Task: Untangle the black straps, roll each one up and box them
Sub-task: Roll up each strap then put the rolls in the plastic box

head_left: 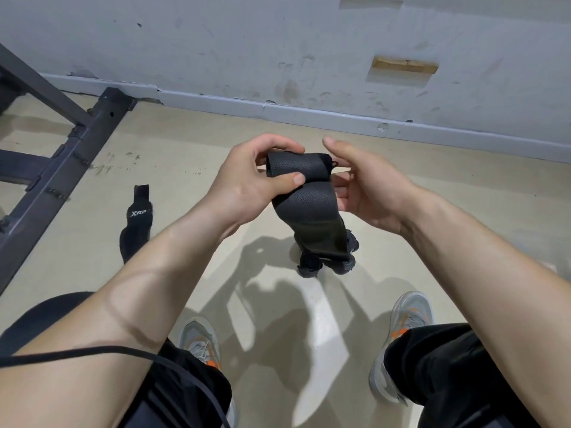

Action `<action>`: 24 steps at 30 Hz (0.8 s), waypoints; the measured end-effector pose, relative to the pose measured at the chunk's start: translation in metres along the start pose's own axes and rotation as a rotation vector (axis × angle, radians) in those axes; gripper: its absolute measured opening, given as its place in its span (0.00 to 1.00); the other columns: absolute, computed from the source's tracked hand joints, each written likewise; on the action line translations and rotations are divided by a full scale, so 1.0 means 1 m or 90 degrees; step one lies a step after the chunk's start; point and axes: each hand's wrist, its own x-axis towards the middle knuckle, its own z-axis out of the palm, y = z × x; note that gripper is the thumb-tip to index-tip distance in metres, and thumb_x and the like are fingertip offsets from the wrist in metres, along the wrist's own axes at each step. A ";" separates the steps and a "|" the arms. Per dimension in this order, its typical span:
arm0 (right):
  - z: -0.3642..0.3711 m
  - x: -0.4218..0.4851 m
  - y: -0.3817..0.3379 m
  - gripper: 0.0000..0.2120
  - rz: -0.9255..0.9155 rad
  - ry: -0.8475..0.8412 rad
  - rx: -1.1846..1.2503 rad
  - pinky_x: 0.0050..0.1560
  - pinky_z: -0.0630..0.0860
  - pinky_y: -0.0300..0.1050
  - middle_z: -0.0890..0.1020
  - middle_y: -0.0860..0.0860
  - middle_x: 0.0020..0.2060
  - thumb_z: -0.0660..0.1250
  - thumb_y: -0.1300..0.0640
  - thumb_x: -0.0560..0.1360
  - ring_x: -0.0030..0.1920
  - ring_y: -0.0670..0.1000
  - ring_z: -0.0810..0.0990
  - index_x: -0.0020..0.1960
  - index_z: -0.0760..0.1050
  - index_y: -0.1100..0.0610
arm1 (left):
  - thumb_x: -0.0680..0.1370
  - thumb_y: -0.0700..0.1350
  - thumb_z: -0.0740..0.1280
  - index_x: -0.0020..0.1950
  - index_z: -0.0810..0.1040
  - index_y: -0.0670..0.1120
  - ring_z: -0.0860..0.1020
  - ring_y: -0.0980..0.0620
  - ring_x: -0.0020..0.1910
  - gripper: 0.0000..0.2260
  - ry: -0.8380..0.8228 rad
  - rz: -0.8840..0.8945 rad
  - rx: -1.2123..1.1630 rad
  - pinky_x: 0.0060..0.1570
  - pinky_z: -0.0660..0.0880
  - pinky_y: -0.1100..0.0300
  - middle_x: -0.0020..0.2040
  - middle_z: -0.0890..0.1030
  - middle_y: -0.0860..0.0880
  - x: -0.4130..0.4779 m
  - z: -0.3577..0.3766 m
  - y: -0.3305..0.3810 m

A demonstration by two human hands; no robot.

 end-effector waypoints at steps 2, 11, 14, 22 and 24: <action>0.001 0.000 0.003 0.16 -0.041 0.002 -0.051 0.45 0.74 0.48 0.79 0.51 0.34 0.65 0.49 0.81 0.33 0.51 0.78 0.58 0.78 0.62 | 0.69 0.42 0.78 0.51 0.82 0.57 0.81 0.55 0.53 0.15 -0.005 0.037 0.036 0.60 0.78 0.49 0.49 0.84 0.59 -0.001 0.003 0.000; 0.001 0.003 0.008 0.08 -0.114 0.088 0.025 0.42 0.83 0.48 0.82 0.56 0.38 0.70 0.65 0.77 0.36 0.54 0.82 0.55 0.78 0.59 | 0.76 0.34 0.73 0.64 0.80 0.36 0.85 0.43 0.54 0.17 -0.048 -0.237 -0.276 0.50 0.82 0.57 0.56 0.85 0.39 -0.003 0.013 -0.004; 0.001 0.003 0.007 0.10 -0.151 0.111 0.010 0.44 0.83 0.53 0.80 0.59 0.39 0.71 0.68 0.76 0.38 0.56 0.82 0.54 0.77 0.59 | 0.78 0.38 0.71 0.61 0.82 0.37 0.86 0.47 0.50 0.12 -0.077 -0.236 -0.303 0.46 0.81 0.62 0.54 0.86 0.42 -0.003 0.014 0.000; 0.005 0.003 0.010 0.12 -0.188 0.115 -0.055 0.43 0.84 0.53 0.81 0.55 0.42 0.72 0.67 0.76 0.39 0.52 0.83 0.56 0.77 0.55 | 0.80 0.43 0.69 0.62 0.82 0.38 0.86 0.47 0.48 0.13 -0.006 -0.194 -0.289 0.46 0.81 0.59 0.54 0.86 0.41 -0.001 0.016 -0.002; 0.003 0.003 0.008 0.13 -0.144 0.091 -0.026 0.41 0.83 0.49 0.82 0.53 0.42 0.71 0.64 0.77 0.39 0.52 0.84 0.60 0.76 0.56 | 0.79 0.41 0.71 0.63 0.80 0.38 0.86 0.44 0.50 0.14 0.013 -0.188 -0.286 0.51 0.82 0.56 0.55 0.86 0.40 0.000 0.016 -0.005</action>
